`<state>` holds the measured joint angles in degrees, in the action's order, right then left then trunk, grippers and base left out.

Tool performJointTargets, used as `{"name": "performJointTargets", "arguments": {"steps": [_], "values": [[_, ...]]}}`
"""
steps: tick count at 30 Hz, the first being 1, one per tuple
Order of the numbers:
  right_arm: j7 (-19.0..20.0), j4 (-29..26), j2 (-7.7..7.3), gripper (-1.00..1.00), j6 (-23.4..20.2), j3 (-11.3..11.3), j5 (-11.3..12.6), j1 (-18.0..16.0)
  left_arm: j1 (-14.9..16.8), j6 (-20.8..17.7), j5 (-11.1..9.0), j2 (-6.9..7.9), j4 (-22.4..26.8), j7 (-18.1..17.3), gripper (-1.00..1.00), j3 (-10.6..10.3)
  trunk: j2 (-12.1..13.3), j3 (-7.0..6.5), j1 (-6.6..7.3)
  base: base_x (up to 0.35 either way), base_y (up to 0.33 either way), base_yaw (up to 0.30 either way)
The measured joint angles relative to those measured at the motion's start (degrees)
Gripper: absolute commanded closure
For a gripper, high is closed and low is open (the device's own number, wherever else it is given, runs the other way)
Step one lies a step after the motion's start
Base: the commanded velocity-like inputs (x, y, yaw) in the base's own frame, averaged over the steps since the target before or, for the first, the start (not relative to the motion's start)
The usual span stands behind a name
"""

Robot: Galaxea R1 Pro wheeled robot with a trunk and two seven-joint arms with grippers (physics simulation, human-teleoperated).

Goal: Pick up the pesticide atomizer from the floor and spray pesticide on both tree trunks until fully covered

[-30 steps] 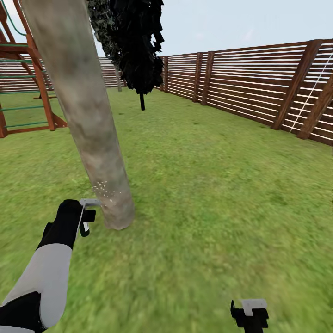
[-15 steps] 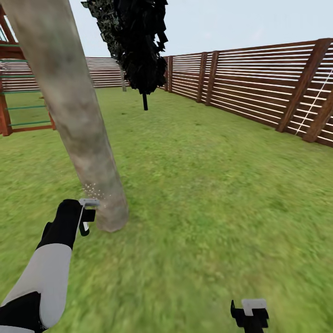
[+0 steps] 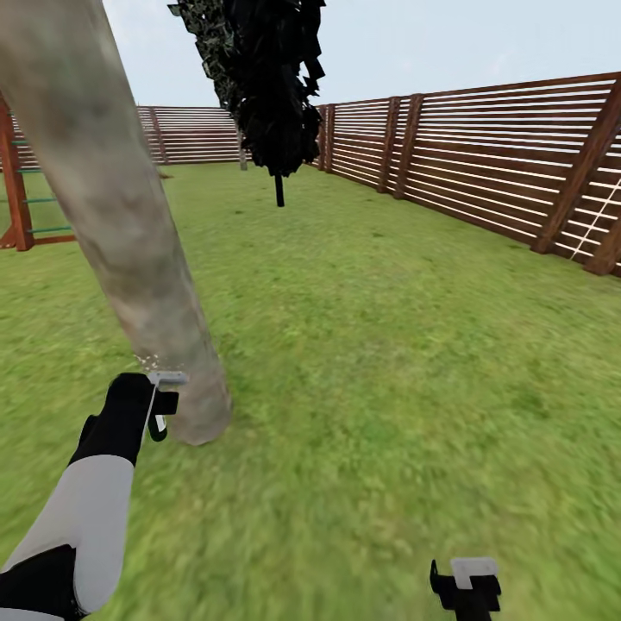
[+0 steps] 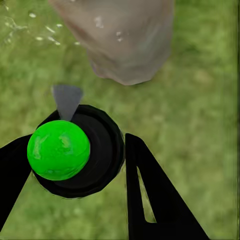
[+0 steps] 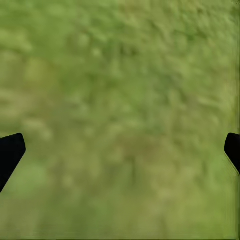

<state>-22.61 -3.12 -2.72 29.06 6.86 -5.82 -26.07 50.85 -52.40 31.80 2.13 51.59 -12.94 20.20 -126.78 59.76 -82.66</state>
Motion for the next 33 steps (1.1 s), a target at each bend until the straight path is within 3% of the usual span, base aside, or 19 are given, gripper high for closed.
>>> {"name": "performJointTargets", "arguments": {"steps": [22, 33], "values": [[0.0, 0.0, 0.01, -1.0, 0.0, 0.0, 0.0, 0.0, -0.2, -0.2, 0.3, 0.1, -0.2, 0.0, 1.0, 0.0, 0.0, 0.0, -0.01, 0.126, -0.249, 0.248], [-0.1, 0.0, -0.27, -1.0, 0.0, 0.0, -0.1, 0.0, -0.2, -0.1, 0.1, 0.17, -0.4, 0.0, 1.0, 0.2, 0.0, 0.0, -0.01, 0.094, -0.268, 0.016]]}}
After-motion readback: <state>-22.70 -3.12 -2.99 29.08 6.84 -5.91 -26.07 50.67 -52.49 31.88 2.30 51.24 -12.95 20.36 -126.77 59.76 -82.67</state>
